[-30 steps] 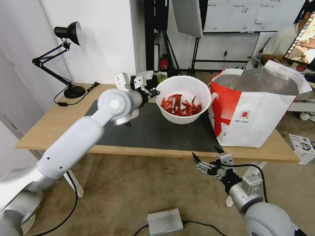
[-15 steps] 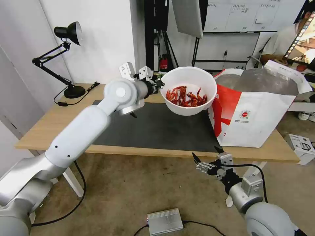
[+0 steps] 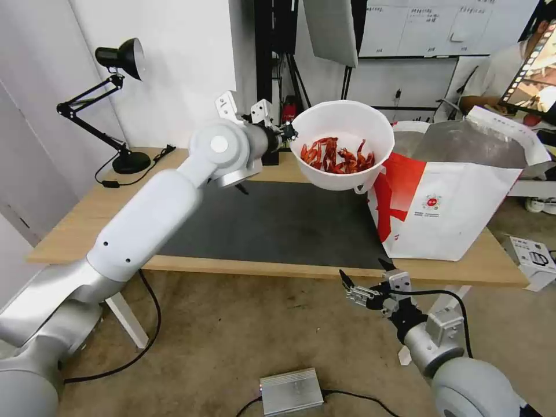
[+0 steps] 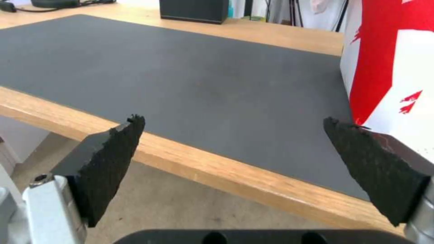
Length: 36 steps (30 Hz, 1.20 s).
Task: Pick up the trash from the table and place it into the takeout bag.
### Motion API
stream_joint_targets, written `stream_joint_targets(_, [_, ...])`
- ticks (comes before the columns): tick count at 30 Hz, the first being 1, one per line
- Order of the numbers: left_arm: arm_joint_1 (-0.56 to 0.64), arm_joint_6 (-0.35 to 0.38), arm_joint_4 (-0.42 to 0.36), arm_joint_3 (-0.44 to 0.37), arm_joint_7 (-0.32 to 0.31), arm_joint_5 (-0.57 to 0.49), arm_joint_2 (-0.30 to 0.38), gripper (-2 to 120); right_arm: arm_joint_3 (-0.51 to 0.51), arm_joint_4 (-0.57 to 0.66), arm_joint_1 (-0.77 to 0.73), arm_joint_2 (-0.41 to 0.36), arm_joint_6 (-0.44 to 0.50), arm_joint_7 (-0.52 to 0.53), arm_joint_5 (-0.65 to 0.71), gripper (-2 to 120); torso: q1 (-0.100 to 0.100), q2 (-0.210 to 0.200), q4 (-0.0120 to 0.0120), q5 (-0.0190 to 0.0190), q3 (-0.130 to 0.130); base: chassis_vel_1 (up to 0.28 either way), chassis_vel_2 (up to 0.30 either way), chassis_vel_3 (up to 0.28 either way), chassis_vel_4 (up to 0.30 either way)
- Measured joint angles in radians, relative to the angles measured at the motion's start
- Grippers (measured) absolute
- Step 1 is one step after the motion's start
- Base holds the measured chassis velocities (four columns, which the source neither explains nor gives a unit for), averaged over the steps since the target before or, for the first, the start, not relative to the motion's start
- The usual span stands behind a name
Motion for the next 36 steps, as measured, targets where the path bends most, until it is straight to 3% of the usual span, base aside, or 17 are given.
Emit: stream_joint_targets(36, [-0.146,0.004,0.106,0.064,-0.004,-0.002,-0.107,0,0.0,0.0,0.0,0.0,0.0,0.0,0.0,100,0.0,0.0,0.0,0.0001,0.0,0.0,0.0,0.0,0.0])
